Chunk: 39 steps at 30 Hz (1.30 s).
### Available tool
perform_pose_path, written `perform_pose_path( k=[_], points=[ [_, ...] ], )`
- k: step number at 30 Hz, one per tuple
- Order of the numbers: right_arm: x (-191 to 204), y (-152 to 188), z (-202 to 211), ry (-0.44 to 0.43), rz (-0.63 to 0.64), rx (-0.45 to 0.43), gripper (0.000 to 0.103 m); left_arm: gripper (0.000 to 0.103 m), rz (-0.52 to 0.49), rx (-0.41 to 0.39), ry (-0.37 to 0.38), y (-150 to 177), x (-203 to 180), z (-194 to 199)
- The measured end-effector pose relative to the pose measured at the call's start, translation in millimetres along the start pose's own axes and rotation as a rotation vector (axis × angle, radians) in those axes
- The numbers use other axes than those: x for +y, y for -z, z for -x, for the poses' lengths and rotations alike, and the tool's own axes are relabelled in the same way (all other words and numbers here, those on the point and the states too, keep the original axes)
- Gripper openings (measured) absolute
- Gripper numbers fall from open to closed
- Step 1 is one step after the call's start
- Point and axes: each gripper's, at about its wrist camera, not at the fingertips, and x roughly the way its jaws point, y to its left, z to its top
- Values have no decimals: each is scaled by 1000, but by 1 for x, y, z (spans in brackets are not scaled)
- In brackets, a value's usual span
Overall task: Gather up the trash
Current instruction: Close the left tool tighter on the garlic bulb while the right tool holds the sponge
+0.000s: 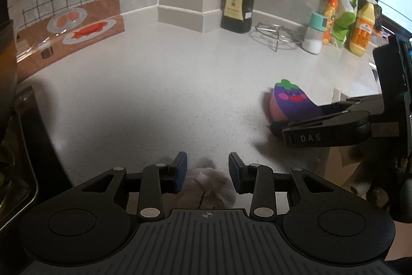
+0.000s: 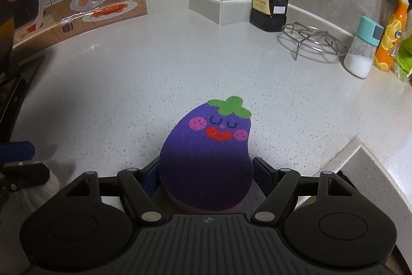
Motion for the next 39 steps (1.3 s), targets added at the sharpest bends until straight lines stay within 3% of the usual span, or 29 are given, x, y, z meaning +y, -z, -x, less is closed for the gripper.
perform_pose_path(
  k=[7, 16, 19, 21, 29, 39],
  points=[
    [-2, 1, -2, -9, 2, -5, 74, 40, -11, -65, -6, 11, 7, 30],
    [0, 5, 0, -14, 8, -20, 76, 44, -28, -37, -11, 23, -1, 16],
    [0, 5, 0, -14, 8, -21, 76, 54, -89, -19, -36, 25, -12, 10],
    [0, 4, 0, -16, 9, -21, 76, 55, -112, -20, -54, 26, -15, 7],
    [3, 5, 1, -26, 19, -21, 77, 62, -55, 21, -67, 17, -5, -12],
    [4, 6, 2, -43, 37, -14, 78, 62, 5, 76, -58, 13, 0, -25]
  ],
)
